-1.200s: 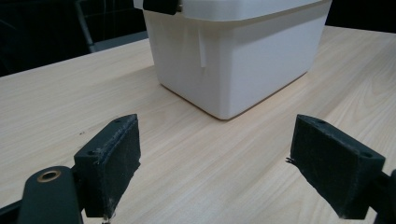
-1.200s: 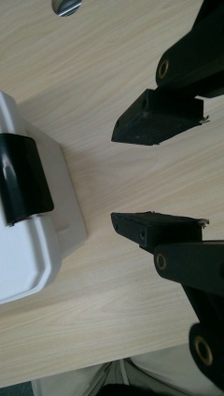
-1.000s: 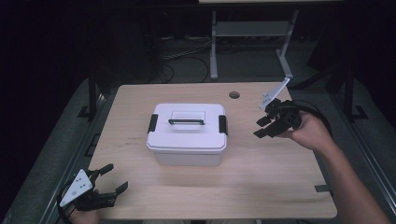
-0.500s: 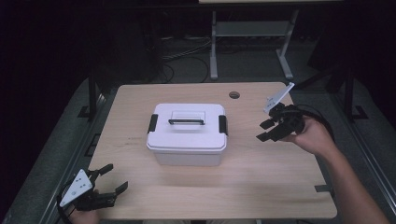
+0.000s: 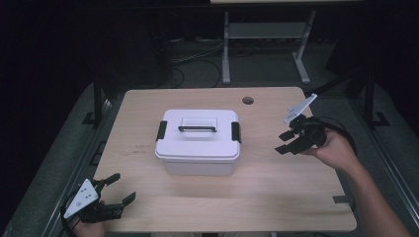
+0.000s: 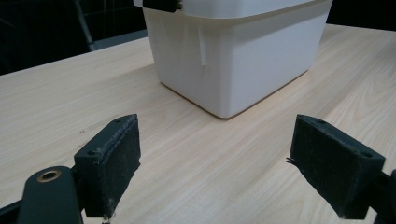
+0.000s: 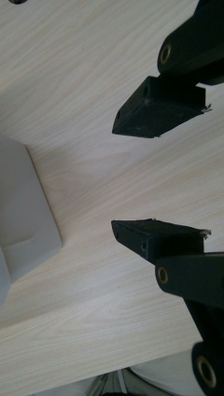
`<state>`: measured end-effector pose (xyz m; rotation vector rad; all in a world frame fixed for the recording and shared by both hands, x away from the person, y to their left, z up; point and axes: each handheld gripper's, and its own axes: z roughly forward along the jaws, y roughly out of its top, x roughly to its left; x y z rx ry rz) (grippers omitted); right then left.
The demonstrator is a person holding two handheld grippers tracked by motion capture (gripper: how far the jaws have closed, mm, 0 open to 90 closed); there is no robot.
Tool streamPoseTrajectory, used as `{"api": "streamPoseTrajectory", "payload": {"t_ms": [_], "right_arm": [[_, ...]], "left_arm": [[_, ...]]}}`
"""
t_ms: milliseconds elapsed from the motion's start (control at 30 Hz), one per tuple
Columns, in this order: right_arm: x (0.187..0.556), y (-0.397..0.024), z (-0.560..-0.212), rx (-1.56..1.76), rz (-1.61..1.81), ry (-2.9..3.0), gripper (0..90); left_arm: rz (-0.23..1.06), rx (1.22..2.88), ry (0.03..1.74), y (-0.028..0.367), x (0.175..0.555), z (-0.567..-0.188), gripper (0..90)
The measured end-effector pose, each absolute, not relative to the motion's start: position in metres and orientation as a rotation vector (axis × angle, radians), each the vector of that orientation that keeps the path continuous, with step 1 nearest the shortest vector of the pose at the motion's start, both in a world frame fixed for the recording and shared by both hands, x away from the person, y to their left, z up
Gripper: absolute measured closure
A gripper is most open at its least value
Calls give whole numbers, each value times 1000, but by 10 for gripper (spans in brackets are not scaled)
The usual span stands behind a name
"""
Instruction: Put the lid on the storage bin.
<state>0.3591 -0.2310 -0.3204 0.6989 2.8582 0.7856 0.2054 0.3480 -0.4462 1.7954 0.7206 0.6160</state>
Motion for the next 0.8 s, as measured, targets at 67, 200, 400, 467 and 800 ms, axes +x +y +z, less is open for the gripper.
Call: {"api": "streamPoseTrajectory", "payload": {"t_ms": [67,200,400,467,800], "right_arm": [[358,-233,-323,696,790,2859,461],[356,-237,-328,710,797,2858,456],[353,-242,-335,732,809,2854,450],[352,-244,-338,733,808,2854,448],[346,-252,-350,764,816,2860,440]], "left_arm": [[616,1797,720,348,206,-446,158],[615,1801,720,347,206,-447,157],[616,1800,720,348,206,-446,157],[617,1800,721,348,206,-447,157],[615,1802,722,347,206,-447,157]]}}
